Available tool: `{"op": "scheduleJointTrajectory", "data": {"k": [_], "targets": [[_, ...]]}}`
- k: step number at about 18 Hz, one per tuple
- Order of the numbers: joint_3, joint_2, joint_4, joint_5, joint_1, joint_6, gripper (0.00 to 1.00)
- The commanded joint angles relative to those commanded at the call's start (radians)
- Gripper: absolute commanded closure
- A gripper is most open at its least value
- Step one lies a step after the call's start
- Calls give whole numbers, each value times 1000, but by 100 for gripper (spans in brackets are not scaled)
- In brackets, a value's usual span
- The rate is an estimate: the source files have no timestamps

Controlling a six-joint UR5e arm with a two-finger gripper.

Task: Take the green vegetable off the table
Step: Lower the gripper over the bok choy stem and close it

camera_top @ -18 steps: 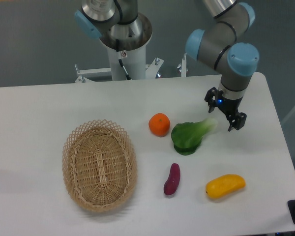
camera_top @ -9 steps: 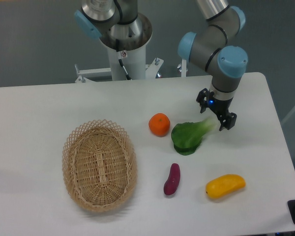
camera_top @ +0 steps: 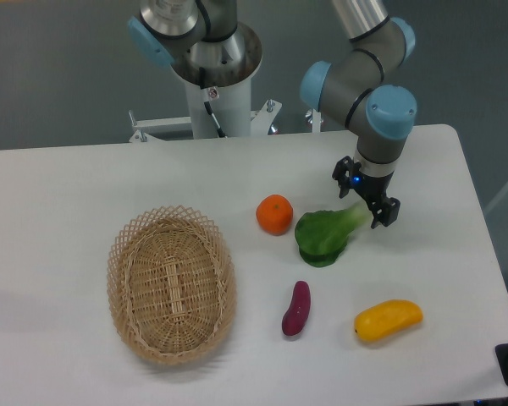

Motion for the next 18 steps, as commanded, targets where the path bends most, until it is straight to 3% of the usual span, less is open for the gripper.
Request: {"op": "scheduleJointTrajectory", "data": {"k": [6,7,9,14,18], "targets": [[-6,-8,23,2,-8,2,1],[-6,-8,28,2,-8,3,8],[-5,-6,28,2,-6,9,33],[-2,-2,28,2,-6,14,65],[9,2,26,2,-5,15,66]]}}
